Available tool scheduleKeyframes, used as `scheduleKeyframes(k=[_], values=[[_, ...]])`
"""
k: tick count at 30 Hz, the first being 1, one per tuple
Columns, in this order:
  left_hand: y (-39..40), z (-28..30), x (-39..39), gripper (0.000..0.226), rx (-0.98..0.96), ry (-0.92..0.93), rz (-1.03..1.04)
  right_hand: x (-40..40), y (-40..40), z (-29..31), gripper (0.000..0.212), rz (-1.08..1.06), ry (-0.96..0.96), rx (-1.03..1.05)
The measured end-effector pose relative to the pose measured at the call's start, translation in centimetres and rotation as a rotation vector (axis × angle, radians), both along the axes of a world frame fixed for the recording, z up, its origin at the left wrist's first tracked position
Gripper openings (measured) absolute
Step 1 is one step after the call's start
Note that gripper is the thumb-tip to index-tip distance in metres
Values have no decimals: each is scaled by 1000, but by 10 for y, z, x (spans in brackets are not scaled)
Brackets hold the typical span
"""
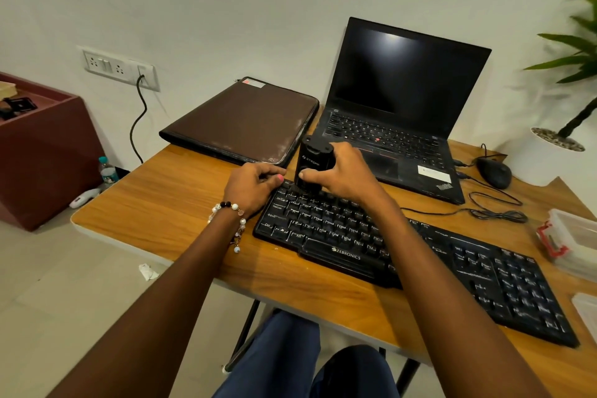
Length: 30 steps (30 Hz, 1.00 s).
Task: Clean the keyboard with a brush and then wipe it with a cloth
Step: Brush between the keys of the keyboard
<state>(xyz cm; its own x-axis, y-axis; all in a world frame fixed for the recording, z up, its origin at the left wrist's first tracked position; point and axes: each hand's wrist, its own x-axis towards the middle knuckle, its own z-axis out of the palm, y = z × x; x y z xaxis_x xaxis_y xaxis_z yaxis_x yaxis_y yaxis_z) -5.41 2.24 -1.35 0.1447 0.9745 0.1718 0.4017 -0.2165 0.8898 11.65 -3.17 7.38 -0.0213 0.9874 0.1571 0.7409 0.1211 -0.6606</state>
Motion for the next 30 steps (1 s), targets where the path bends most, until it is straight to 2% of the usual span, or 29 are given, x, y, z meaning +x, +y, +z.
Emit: scheduleKeyframes(k=[6,9,12,14,20,24,28,30], values=[[1,0,1,20,-20,-7,10,30,-4,24,31,60,-242,-140],[1,0,1,19,-24,-1,9,30,-3,36,28,47,-318,-117],[0,1,2,18,-22,-9,14,11,3,32,30,15,-141,4],[-1,1,2,19,-19,-1,23,-3,8,23,32,29,-42,4],[0,0,1,17,-29,-14,21,8,11,8,33,-46,-110,-39],[2,-1,1,16,-20,-11,19,18,1,20,32,10,-157,-107],[1,0,2,16,-25,-32,5,9,-1,22,25,-18,120,-56],[0,1,2,16,-28,-41,2,-4,2,12,25,-85,180,-35]])
